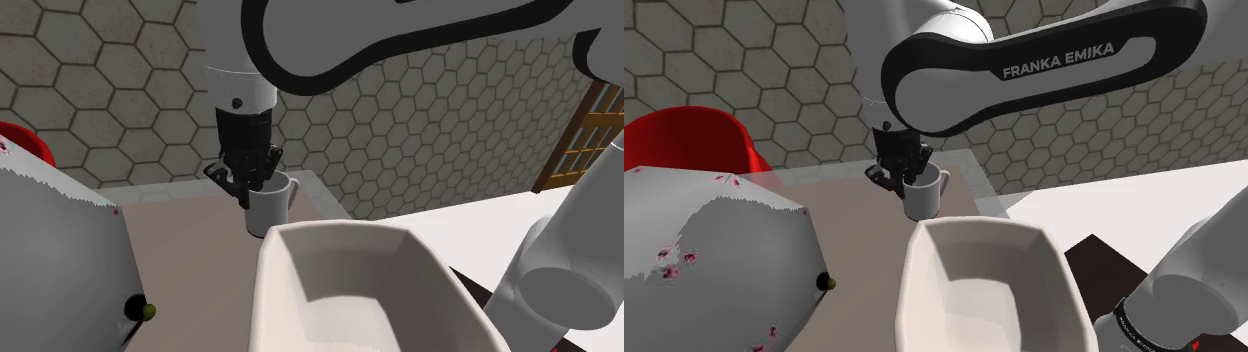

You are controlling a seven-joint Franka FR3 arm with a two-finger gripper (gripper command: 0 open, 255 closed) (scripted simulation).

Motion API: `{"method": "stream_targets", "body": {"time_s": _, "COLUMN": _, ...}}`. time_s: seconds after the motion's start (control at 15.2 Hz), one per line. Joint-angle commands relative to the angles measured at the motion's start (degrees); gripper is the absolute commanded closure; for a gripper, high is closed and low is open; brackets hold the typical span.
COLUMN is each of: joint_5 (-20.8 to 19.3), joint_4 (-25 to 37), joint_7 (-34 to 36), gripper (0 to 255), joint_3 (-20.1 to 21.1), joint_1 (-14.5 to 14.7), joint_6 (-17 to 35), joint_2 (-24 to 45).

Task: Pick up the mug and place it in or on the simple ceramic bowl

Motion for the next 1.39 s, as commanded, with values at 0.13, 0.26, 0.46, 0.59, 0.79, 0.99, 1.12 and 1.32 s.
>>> {"method": "stream_targets", "body": {"time_s": 0.13, "joint_5": 0.14, "joint_4": 2.73, "joint_7": -0.26, "gripper": 255, "joint_3": -0.07, "joint_1": -0.02, "joint_6": -2.85, "joint_2": -0.19}}
{"method": "stream_targets", "body": {"time_s": 0.26, "joint_5": 0.14, "joint_4": 4.30, "joint_7": -0.37, "gripper": 255, "joint_3": -0.10, "joint_1": -0.05, "joint_6": -4.39, "joint_2": -0.15}}
{"method": "stream_targets", "body": {"time_s": 0.46, "joint_5": 0.04, "joint_4": 6.77, "joint_7": -0.49, "gripper": 255, "joint_3": -0.10, "joint_1": -0.09, "joint_6": -6.71, "joint_2": 0.03}}
{"method": "stream_targets", "body": {"time_s": 0.59, "joint_5": -0.08, "joint_4": 8.50, "joint_7": -0.52, "gripper": 255, "joint_3": -0.07, "joint_1": -0.10, "joint_6": -8.28, "joint_2": 0.23}}
{"method": "stream_targets", "body": {"time_s": 0.79, "joint_5": -0.35, "joint_4": 11.21, "joint_7": -0.52, "gripper": 255, "joint_3": 0.01, "joint_1": -0.12, "joint_6": -10.66, "joint_2": 0.68}}
{"method": "stream_targets", "body": {"time_s": 0.99, "joint_5": -0.72, "joint_4": 14.09, "joint_7": -0.43, "gripper": 255, "joint_3": 0.16, "joint_1": -0.09, "joint_6": -13.08, "joint_2": 1.29}}
{"method": "stream_targets", "body": {"time_s": 1.12, "joint_5": -1.04, "joint_4": 16.11, "joint_7": -0.33, "gripper": 255, "joint_3": 0.29, "joint_1": -0.06, "joint_6": -14.72, "joint_2": 1.80}}
{"method": "stream_targets", "body": {"time_s": 1.32, "joint_5": -1.63, "joint_4": 19.31, "joint_7": -0.12, "gripper": 255, "joint_3": 0.56, "joint_1": 0.05, "joint_6": -17.24, "joint_2": 2.72}}
